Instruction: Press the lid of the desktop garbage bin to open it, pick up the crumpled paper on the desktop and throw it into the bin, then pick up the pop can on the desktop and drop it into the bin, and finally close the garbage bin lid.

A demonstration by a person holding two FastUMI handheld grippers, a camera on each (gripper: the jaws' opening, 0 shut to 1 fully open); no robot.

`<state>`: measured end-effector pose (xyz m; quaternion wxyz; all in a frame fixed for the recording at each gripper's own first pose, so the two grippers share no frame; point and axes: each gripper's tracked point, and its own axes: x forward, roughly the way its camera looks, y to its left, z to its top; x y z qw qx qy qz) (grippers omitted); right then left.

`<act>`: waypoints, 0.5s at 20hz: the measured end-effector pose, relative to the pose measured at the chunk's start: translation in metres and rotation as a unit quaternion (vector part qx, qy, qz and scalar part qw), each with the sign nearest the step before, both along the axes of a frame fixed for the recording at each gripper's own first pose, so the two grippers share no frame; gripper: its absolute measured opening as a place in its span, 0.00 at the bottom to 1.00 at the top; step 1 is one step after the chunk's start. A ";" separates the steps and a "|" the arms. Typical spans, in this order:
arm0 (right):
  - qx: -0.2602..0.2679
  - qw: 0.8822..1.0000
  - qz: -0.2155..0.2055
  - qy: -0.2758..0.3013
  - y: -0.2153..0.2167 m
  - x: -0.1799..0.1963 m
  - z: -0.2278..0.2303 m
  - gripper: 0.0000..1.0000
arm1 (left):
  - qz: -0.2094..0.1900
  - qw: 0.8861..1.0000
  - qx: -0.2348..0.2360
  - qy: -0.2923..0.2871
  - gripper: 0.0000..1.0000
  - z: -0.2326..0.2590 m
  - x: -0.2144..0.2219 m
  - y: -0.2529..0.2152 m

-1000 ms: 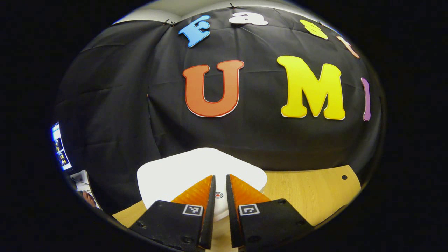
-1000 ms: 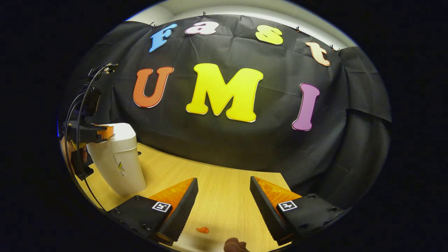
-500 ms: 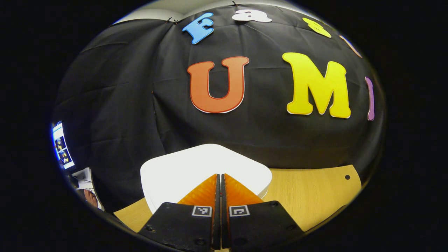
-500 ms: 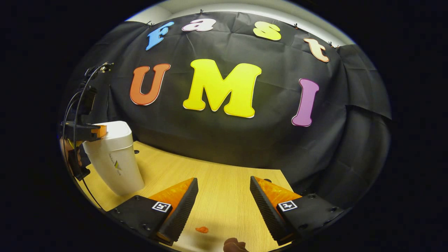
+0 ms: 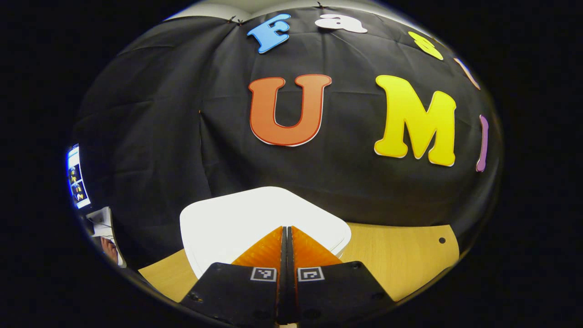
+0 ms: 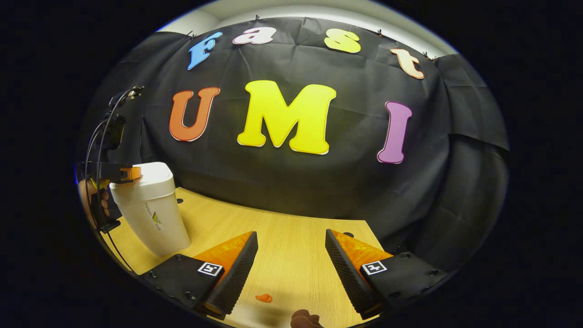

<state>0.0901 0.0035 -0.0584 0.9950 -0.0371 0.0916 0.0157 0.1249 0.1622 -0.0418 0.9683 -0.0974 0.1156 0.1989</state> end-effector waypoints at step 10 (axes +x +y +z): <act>0.024 1.000 -0.009 -0.003 -0.034 -0.016 0.004 0.94 | 0.006 0.999 -0.038 -0.030 0.31 0.065 0.008 0.010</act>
